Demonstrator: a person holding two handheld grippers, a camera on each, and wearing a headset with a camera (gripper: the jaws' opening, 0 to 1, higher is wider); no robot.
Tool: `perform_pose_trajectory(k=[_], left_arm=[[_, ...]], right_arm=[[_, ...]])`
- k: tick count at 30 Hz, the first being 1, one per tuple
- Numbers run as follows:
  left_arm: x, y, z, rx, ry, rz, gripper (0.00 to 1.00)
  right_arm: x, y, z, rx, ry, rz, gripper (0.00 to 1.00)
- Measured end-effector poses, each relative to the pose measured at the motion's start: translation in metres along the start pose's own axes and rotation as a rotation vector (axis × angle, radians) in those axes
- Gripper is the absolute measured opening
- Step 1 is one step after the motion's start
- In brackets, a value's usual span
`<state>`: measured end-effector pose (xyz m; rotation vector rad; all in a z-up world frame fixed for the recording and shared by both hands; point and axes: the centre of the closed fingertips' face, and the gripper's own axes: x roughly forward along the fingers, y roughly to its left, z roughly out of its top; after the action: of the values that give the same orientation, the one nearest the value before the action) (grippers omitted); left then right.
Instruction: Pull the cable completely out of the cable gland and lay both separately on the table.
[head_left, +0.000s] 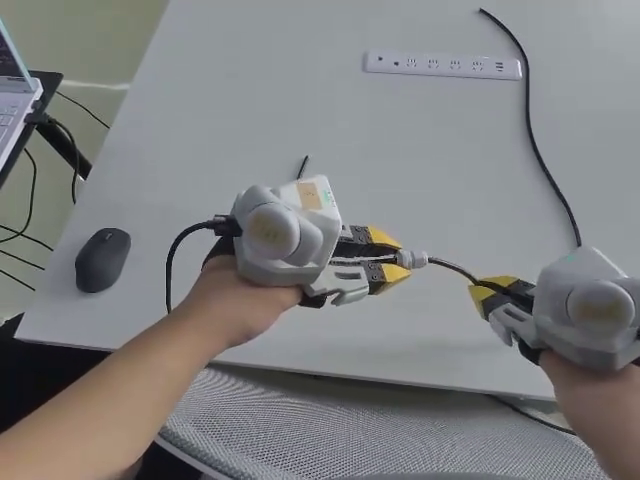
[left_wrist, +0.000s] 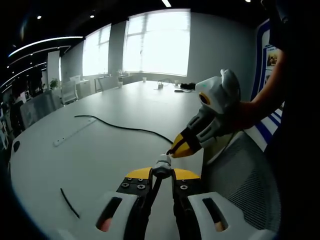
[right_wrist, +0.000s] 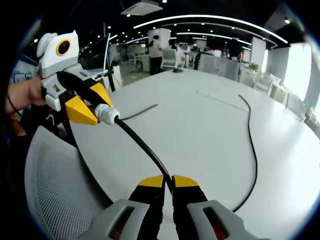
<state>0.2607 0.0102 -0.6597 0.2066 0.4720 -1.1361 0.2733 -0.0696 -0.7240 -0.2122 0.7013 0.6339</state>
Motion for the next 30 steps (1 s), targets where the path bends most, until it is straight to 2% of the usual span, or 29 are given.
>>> perform_pose_trajectory(k=[3, 9, 14, 22, 26, 30], left_arm=[[0.001, 0.0, -0.001, 0.0, 0.004, -0.002, 0.15], [0.0, 0.0, -0.001, 0.0, 0.009, -0.001, 0.15], [-0.003, 0.001, -0.002, -0.003, 0.009, 0.004, 0.15], [-0.004, 0.001, -0.003, -0.001, 0.015, 0.009, 0.15], [-0.004, 0.0, -0.004, 0.0, 0.017, 0.007, 0.15], [-0.004, -0.002, -0.004, 0.003, 0.023, -0.002, 0.15]], right_arm=[[0.0, -0.001, -0.002, 0.03, 0.003, 0.003, 0.0], [-0.003, -0.001, 0.001, -0.033, -0.004, 0.001, 0.01], [-0.005, 0.0, 0.005, -0.116, -0.018, -0.01, 0.02], [-0.012, -0.003, 0.012, -0.181, -0.026, -0.024, 0.02], [-0.015, -0.006, 0.016, -0.224, -0.03, -0.042, 0.1], [-0.018, -0.001, 0.021, -0.293, -0.026, -0.028, 0.15]])
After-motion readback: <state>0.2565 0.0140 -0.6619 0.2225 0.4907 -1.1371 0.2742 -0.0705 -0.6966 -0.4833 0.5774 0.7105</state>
